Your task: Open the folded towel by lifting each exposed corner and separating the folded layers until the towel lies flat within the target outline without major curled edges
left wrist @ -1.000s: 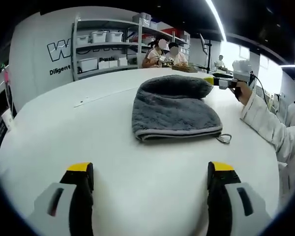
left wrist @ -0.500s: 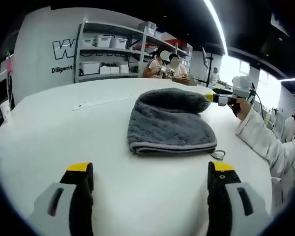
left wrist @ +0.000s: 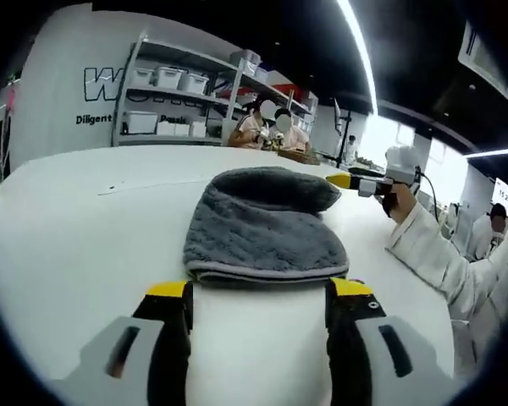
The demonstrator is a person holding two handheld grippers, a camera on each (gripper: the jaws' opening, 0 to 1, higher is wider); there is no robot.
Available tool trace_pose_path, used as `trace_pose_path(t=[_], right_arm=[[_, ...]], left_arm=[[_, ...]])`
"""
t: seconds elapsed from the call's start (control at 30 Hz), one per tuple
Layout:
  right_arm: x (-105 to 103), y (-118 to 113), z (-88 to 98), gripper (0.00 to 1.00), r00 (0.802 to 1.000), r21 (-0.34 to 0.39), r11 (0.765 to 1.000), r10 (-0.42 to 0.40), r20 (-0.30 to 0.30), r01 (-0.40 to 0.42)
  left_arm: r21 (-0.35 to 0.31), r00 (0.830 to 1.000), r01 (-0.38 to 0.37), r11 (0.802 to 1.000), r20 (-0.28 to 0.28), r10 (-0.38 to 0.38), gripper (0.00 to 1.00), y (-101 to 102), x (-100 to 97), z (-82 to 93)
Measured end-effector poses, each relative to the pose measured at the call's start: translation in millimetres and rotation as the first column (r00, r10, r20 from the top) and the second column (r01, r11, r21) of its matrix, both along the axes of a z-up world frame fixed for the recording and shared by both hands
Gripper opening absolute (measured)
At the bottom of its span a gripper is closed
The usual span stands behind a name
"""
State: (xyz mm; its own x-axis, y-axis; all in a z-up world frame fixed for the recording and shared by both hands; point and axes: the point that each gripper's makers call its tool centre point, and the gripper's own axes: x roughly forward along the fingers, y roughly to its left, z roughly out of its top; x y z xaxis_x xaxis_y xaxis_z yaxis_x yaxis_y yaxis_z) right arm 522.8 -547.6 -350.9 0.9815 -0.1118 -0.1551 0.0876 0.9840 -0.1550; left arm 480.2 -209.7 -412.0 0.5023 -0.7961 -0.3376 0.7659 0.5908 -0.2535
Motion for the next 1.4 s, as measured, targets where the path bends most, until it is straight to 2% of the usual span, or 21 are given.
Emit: trace_pose_path(t=[0.17,0.23,0.37,0.47,0.63,0.93,1.1,1.4], right_arm=[[-0.3,1.0,2.4,0.99,1.000,0.006,1.000,0.007,0.007,-0.007],[-0.3,2.4,6.6,0.99,0.999,0.015,1.000,0.014,0.028,-0.015],[-1.0,2.7,7.5,0.99,1.000,0.004,1.000,0.012,0.027,-0.012],[-0.7,3.8,8.8,0.99,0.999,0.011,1.000,0.017,0.033,-0.018],[-1.0,4.1,9.8,0.99,0.999,0.012,1.000,0.018,0.036,-0.018],[-0.9,4.6,8.3,0.98,0.999,0.020,1.000,0.022,0.028,-0.022],[-1.1,5.3,8.4,0.97,0.999,0.022,0.999,0.024,0.028,-0.025],[-1.3,7.9,6.2,0.98,0.999,0.014,0.999,0.033,0.017,-0.034]], left_arm=[[-0.026,0.998,0.026,0.999,-0.052,-0.027,0.50,-12.2,-4.4,-6.8],[-0.020,0.998,0.027,0.999,-0.052,-0.028,0.49,-15.9,-4.8,-8.9],[0.013,1.000,0.010,1.000,-0.030,-0.010,0.50,-22.7,-1.8,-14.7],[-0.014,0.998,-0.005,1.000,-0.058,0.004,0.49,-26.2,-0.7,-16.9],[-0.029,0.998,-0.041,0.999,-0.053,0.039,0.42,-23.5,5.8,-15.7],[-0.122,0.990,-0.099,0.988,-0.115,0.085,0.33,-19.3,13.7,-13.3],[-0.059,0.991,-0.122,0.991,-0.062,0.118,0.20,-16.9,18.9,-19.0],[-0.027,0.995,-0.098,0.995,-0.001,0.098,0.09,-23.3,16.6,-16.8]])
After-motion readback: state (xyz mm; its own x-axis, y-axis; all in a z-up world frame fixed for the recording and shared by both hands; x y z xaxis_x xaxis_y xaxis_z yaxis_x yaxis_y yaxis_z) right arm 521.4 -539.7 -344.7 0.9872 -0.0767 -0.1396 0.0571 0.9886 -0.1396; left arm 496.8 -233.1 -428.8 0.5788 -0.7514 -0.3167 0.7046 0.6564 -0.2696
